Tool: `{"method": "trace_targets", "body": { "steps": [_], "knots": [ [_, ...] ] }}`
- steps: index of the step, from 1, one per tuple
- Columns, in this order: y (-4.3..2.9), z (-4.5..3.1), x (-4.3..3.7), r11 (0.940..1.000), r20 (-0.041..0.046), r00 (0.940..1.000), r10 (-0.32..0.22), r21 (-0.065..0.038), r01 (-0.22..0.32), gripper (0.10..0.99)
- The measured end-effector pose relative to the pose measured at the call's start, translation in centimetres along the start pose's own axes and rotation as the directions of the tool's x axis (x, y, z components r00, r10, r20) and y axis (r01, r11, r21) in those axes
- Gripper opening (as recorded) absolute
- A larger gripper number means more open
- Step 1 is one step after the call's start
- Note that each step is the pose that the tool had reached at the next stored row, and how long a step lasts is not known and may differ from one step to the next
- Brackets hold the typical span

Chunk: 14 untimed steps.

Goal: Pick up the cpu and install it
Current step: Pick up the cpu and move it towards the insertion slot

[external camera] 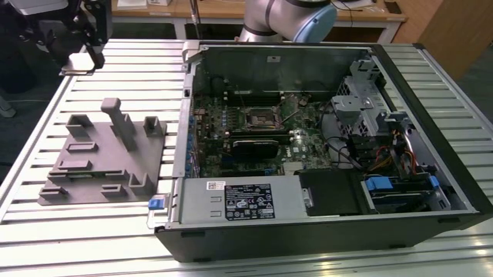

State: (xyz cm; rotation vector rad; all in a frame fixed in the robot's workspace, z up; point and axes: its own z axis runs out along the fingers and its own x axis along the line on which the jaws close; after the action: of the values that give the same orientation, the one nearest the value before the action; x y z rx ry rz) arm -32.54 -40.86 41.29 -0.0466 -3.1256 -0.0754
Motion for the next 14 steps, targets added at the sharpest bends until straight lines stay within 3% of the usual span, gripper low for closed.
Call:
{"method": "trace_targets", "body": {
  "steps": [14],
  "knots": [
    [0.09, 0.0, -1.1, 1.0, 0.0, 1.0, 0.0, -0.001, 0.0, 0.541]
  ]
}}
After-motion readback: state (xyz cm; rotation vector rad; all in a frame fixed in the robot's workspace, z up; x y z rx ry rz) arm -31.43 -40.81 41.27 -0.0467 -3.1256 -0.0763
